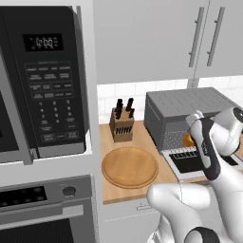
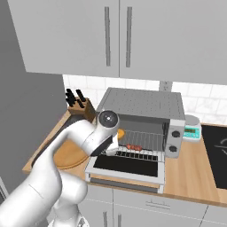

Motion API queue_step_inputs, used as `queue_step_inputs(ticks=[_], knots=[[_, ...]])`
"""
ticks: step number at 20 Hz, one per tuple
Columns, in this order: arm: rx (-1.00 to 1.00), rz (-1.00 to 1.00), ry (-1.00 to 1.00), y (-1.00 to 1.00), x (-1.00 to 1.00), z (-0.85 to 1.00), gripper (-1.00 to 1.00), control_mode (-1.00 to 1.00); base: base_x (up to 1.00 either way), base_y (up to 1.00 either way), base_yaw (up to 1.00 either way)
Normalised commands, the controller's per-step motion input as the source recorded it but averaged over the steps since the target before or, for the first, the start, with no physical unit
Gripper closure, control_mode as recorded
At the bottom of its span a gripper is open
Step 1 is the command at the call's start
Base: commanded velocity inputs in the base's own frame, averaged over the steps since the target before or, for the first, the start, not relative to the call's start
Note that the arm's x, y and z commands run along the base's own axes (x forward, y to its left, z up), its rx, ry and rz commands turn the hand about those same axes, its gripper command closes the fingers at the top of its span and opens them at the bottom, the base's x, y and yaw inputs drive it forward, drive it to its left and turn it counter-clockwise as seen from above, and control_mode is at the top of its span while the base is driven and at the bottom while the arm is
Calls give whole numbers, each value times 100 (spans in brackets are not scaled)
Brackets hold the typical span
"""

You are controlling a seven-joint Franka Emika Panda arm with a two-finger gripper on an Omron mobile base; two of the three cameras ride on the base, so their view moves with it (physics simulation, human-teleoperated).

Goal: Pick up the kebab skewer and baguette bread, and place them inside the toaster oven. Close the toaster oven door and start by setting the timer.

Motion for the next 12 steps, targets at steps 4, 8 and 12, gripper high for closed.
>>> queue_step_inputs(ticks=[4, 8, 12], knots=[[19, -4, 0, -32, 32, -9, 100, -100, 0, 0, 0], [15, -5, 2, -28, 20, 0, 100, -100, 0, 0, 0], [9, -6, 1, 0, 21, -3, 100, -100, 0, 0, 0]])
